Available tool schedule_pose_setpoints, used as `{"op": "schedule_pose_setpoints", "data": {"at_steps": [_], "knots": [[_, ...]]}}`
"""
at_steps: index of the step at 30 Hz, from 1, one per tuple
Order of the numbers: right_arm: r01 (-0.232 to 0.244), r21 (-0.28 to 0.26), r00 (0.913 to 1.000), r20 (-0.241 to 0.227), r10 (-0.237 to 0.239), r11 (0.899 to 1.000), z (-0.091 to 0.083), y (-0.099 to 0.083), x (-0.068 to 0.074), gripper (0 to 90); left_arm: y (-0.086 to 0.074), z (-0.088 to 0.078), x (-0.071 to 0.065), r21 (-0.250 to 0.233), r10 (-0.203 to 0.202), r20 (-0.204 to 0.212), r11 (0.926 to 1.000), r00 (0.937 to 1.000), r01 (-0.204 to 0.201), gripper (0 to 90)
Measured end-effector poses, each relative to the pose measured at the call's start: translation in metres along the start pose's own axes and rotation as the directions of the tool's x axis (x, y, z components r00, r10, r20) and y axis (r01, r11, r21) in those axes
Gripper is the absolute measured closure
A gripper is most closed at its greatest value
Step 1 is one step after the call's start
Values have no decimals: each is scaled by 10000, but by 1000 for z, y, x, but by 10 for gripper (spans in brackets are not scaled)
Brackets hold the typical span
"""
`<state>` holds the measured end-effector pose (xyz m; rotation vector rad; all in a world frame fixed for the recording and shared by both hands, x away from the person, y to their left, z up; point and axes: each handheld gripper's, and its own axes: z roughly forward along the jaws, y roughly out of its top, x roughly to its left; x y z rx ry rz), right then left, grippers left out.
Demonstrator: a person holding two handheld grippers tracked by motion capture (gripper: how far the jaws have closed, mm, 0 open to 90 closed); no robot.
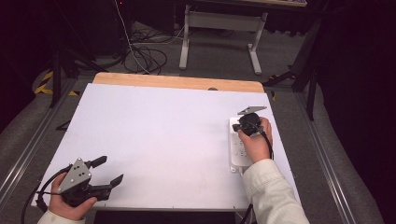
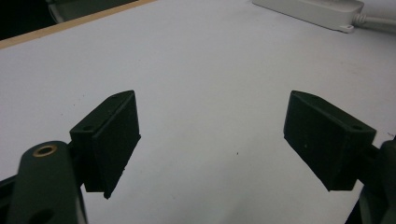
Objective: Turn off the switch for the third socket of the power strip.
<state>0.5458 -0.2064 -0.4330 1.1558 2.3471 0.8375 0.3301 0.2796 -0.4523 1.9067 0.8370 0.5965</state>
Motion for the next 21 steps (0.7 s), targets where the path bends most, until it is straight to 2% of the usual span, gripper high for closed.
{"op": "schedule_pose_setpoints", "data": {"at_steps": [9,21], "knots": [[45,347,9999,118,-49,9994,5,0,-1,900,0,0,0,32,19,-11,10000,10000,-19,188],[113,550,9996,236,-126,9984,7,0,0,900,0,0,0,47,8,-32,10000,10000,-8,189]]}}
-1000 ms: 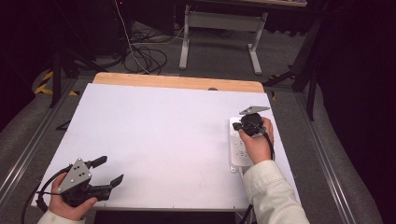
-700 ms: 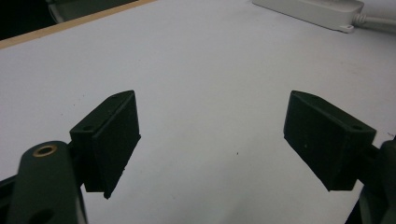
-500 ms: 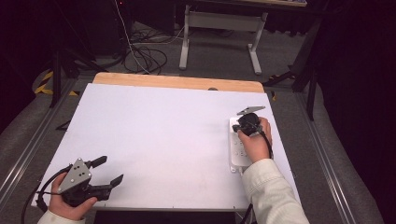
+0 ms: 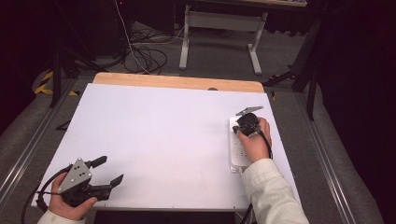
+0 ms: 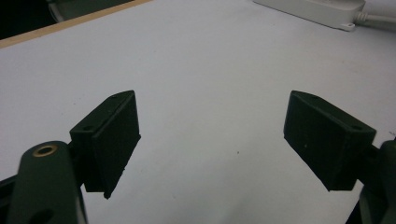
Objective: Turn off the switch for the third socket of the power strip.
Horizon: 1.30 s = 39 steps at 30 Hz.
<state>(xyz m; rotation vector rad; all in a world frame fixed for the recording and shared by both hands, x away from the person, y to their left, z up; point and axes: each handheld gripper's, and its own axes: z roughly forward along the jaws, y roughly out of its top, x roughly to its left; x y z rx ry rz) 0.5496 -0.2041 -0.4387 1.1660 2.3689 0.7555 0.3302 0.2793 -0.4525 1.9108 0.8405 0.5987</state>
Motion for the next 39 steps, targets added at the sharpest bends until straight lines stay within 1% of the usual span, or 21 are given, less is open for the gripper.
{"op": "schedule_pose_setpoints", "data": {"at_steps": [16,17,21,29,35,39], "knots": [[48,183,10000,55,-49,9998,2,-1,0,900,0,0,0,30,48,-31,10000,10000,-48,188],[67,212,10000,25,-68,9998,2,-1,0,900,0,0,0,31,45,-33,10000,10000,-45,189],[173,276,9997,166,-178,9995,3,-1,1,900,0,0,0,27,39,-39,10000,10000,-39,189],[270,353,9994,210,-278,9990,5,0,2,900,0,0,0,30,18,-29,10000,10000,-18,189],[93,296,9999,84,-95,9995,5,-1,1,900,0,0,-1,40,18,-33,10000,10000,-17,189],[111,317,9999,127,-115,9994,5,-1,1,900,0,0,-1,49,31,-3,10000,10000,-31,189]]}}
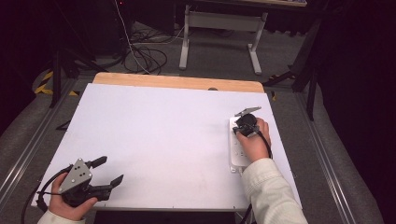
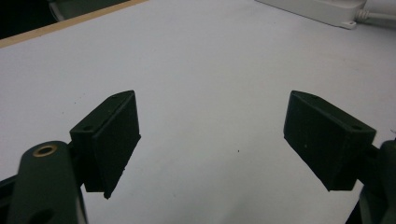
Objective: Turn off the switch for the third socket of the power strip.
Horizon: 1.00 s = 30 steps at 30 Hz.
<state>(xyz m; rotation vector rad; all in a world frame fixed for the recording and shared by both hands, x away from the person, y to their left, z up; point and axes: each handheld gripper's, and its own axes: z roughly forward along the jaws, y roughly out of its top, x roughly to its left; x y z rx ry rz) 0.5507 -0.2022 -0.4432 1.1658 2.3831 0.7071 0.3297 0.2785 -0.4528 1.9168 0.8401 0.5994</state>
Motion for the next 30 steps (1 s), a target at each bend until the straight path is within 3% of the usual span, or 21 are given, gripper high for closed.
{"op": "schedule_pose_setpoints", "data": {"at_steps": [24,25,26,28,30], "knots": [[20,76,9988,493,-24,10000,2,2,5,900,0,0,0,-5,17,0,10000,10000,-17,189],[16,107,9988,486,-21,9999,2,2,5,900,0,0,0,8,63,-23,10000,10000,-63,189],[-177,-48,9998,21,178,9998,3,2,6,900,0,0,0,24,65,-25,10000,10000,-65,189],[-176,-26,9998,117,176,9998,4,3,7,900,0,0,0,50,86,-22,10000,10000,-86,189],[221,216,9981,568,-233,9995,4,6,14,900,0,0,0,15,13,-22,10000,10000,-13,189]]}}
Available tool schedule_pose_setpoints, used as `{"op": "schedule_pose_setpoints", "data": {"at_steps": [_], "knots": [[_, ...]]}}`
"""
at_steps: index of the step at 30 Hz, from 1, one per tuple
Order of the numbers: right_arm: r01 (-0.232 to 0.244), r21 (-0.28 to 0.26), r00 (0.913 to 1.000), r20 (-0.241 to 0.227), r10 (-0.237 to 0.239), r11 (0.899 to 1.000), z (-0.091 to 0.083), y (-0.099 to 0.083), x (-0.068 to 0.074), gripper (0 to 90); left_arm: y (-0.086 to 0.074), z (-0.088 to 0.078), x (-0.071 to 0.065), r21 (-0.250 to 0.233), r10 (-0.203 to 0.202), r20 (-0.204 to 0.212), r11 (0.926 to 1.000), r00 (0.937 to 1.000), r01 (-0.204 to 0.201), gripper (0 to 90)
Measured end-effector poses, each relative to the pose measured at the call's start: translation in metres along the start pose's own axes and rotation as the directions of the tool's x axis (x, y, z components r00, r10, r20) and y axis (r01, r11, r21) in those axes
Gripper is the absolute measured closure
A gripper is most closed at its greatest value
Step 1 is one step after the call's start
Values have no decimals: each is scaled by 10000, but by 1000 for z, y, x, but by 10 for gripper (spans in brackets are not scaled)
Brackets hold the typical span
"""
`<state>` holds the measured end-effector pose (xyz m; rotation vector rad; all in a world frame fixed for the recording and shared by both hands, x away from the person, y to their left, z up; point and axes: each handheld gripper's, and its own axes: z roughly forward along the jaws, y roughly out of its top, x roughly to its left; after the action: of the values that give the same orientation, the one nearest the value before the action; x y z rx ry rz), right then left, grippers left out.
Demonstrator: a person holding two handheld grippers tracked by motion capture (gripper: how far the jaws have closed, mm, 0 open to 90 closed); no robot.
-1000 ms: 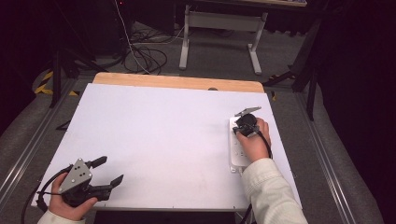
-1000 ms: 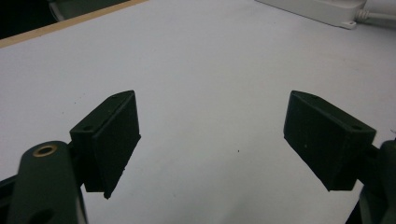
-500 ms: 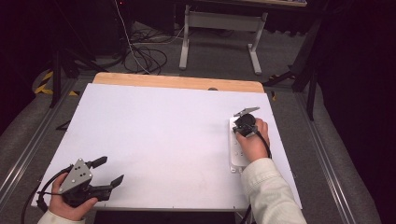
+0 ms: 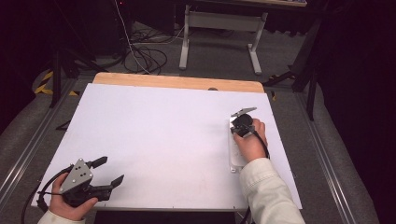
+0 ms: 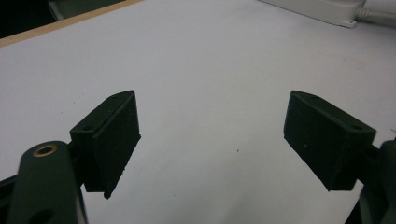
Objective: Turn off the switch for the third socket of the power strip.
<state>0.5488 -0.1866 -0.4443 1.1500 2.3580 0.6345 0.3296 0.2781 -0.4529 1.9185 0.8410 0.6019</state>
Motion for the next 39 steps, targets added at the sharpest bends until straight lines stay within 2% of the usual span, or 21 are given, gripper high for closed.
{"op": "schedule_pose_setpoints", "data": {"at_steps": [2,5,9,12,14,16,24,32,35,39], "knots": [[139,97,9997,181,-141,9999,0,2,2,900,0,-1,1,-11,18,-27,10000,10000,-18,188],[-177,-73,9998,-92,177,9998,0,-1,-2,900,-1,-1,2,11,-47,-10,10000,10000,47,189],[-598,-712,9980,-271,580,9957,-6,-6,-8,900,-1,-1,2,0,-37,-27,10000,10000,37,188],[-891,-1445,9958,-339,851,9855,-15,-8,-12,900,0,0,2,33,-77,-18,10000,10000,77,189],[-913,-1644,9953,-465,848,9822,-22,-7,-12,900,0,0,1,32,-79,-28,10000,10000,80,189],[-761,-1711,9968,-375,707,9823,-28,-6,-11,900,0,0,1,34,-41,-30,10000,10000,41,188],[-762,-2164,9965,-489,671,9733,-46,-5,-7,900,0,-1,2,-12,-87,-50,10000,9999,87,189],[-688,-2518,9965,-631,546,9653,-60,-5,-4,900,0,-1,1,-24,-105,-49,9999,9999,105,189],[-742,-2714,9962,-644,588,9596,-62,-6,-4,826,0,-1,1,-30,-105,-50,9999,9999,105,188],[-891,-3131,9945,-809,670,9455,-69,-8,-5,710,0,-1,1,-22,-109,-56,9999,9999,109,188]]}}
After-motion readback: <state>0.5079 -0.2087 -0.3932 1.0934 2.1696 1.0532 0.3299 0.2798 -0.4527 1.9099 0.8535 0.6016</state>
